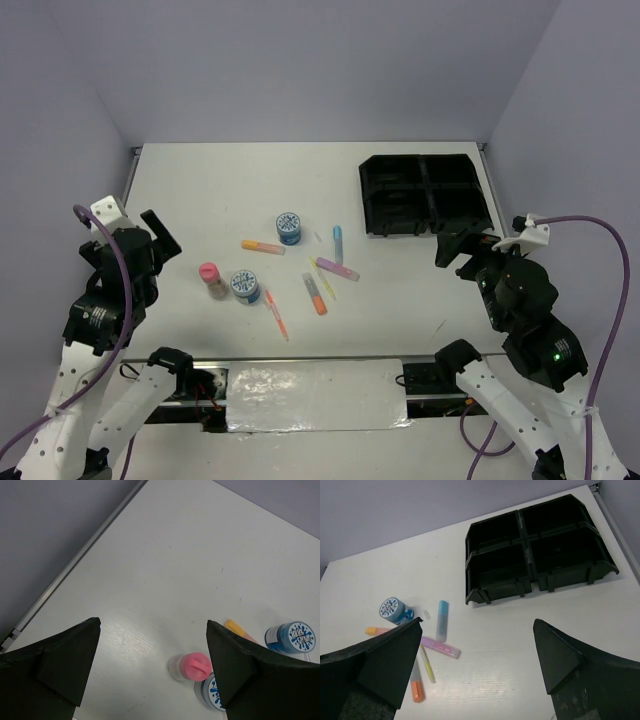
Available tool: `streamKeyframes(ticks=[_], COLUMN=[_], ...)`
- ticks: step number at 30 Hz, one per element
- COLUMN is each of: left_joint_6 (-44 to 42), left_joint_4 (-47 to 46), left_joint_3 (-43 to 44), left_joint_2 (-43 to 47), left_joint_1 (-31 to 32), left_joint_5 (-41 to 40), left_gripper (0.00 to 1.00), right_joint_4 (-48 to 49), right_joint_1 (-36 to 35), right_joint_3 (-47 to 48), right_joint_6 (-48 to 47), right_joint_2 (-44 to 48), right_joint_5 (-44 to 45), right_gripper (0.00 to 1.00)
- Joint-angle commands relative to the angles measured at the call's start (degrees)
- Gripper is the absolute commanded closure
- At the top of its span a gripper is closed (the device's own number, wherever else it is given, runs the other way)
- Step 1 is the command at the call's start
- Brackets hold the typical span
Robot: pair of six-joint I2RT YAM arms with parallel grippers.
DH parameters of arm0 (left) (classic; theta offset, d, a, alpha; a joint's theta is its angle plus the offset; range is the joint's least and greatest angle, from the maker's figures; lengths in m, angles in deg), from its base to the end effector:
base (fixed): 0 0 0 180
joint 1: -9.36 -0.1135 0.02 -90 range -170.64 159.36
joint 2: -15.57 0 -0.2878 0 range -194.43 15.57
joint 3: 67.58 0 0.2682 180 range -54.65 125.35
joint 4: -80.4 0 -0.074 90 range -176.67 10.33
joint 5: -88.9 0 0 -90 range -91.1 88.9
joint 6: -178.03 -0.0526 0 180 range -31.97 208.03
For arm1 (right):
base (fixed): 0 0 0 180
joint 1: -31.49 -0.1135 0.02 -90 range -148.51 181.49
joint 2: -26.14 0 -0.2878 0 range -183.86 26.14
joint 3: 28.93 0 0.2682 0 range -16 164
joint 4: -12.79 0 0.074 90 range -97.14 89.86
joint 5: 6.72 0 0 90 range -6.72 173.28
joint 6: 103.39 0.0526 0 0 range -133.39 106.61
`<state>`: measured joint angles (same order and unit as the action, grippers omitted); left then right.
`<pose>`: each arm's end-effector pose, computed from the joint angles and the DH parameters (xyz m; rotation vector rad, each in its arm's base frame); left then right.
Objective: Sort the stationery into containers
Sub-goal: Pick up the pen from the center of the board.
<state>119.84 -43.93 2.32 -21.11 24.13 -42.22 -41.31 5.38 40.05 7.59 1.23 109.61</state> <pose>0.1235 0.0032 0.3890 -0.7168 1.7219 0.1449 0.0740 0.0103 0.4002 0.2570 1.7127 0.2049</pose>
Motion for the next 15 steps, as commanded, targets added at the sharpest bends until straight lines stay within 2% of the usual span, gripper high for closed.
streamKeyframes(ticks=[1, 7, 10, 13, 14, 15], left_joint_6=[-0.26, 0.0, 0.0, -0.35, -0.26, -0.17], left_joint_4=[-2.49, -2.22, -2.66, -3.1, -3.02, -2.84], left_joint_3=[-0.37, -0.54, -0.89, -1.07, -1.07, -0.9], left_joint_2=[-0.23, 0.21, 0.39, -0.05, -0.57, -0.75], left_joint_1=[0.09, 0.18, 0.09, 0.09, 0.09, 0.09], left_joint_5=[0.52, 0.17, 0.43, 2.1, 2.36, 2.28], left_gripper=[0.01, 0.01, 0.01, 0.01, 0.01, 0.01], right_joint_4=[0.39, 2.31, 5.21, 4.26, 3.3, 2.94], right_joint_1=[-0.08, -0.17, -0.26, -0.35, -1.04, -3.83], right_joint_3=[1.08, 0.47, -0.94, 0.37, 0.98, 0.99], right_joint_6=[0.12, -0.93, -1.28, 0.03, 0.56, 1.87], right_joint_2=[-0.32, 0.65, -0.66, -8.91, -14.5, -17.34], right_joint_5=[0.48, -2.32, -7.5, -15.06, -16.82, -16.05], right_gripper=[0.0, 0.0, 0.0, 0.0, 0.0, 0.0])
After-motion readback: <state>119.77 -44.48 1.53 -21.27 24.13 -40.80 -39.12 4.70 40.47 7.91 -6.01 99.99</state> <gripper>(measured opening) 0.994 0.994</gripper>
